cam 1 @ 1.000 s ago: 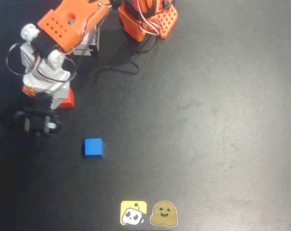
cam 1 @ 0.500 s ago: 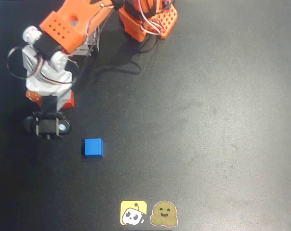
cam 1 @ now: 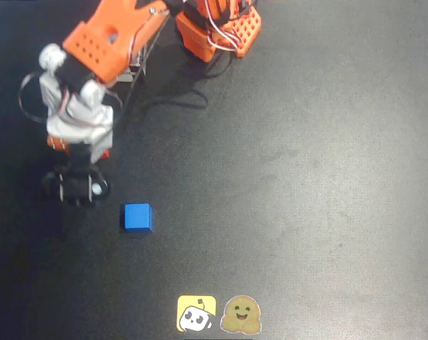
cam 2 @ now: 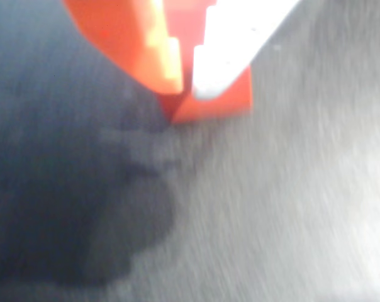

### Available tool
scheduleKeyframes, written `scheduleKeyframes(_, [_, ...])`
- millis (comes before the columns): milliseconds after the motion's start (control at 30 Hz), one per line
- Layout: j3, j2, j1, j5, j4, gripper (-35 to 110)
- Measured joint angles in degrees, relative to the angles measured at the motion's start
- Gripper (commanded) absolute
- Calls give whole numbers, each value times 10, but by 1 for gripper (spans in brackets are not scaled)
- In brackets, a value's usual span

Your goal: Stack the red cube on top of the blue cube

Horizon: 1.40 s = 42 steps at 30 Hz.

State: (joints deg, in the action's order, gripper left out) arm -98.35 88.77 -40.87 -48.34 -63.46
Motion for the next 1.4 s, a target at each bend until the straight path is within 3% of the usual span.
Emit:
scheduleKeyframes(267, [-54, 45, -26, 14, 0, 0])
scheduleKeyframes(467, [-64, 47, -33, 14, 0, 13])
scheduleKeyframes(833, [-110, 48, -24, 14, -4, 19])
scheduleKeyframes(1400, [-123, 28, -17, 19, 33, 22])
